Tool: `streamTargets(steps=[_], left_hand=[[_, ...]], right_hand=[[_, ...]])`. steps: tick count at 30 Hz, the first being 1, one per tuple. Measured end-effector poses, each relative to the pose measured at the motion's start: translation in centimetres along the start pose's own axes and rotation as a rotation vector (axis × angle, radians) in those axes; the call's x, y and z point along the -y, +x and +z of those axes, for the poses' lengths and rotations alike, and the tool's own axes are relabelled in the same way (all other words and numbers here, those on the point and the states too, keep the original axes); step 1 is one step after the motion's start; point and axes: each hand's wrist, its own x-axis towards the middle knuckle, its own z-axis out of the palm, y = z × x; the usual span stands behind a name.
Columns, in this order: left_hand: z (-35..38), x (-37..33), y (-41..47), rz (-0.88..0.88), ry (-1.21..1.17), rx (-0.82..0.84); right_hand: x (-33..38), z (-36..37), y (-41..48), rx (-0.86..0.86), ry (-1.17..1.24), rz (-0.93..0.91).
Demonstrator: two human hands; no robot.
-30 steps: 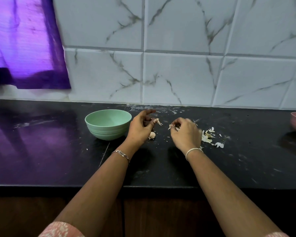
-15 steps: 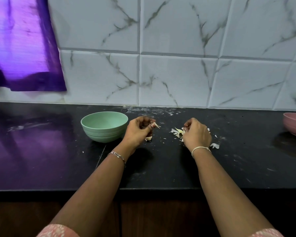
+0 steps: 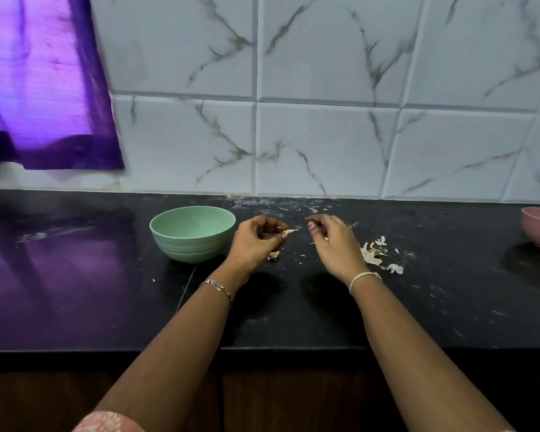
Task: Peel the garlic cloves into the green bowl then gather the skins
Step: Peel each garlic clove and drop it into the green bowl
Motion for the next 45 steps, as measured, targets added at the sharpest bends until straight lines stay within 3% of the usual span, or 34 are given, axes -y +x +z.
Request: streamTargets(steps=[3,11,25,34,40,45], left_hand=[[-0.1,0.1,0.2,0.030,0.024,-0.004],[-0.1,0.3,0.3,0.060,0.064,-0.006],[0.0,0.5,0.4,0.020,0.044,-0.001],[-0.2,0.5,0.5,-0.005,0.110,-0.066],[-0.4,0.5,0.4,-0.040,0.053,-0.039],[-0.4,0.7,0.5,-0.011,0.014,-0.018]], right_hand=[[0.1,0.6,-0.2,0.132,-0.005,-0.072],[0.5,0.7,-0.1,0.086,0.154,-0.064],[1.3,0.5,-0.6,-0.047,-0.061,-0.066],[1.6,0.8,-0.8,-0.191,-0.478,-0.367],[1.7,0.9,-0.7,-0.218,-0.624,-0.517],[2.1,1.1,-0.9,-0.231,-0.601,-0.510]])
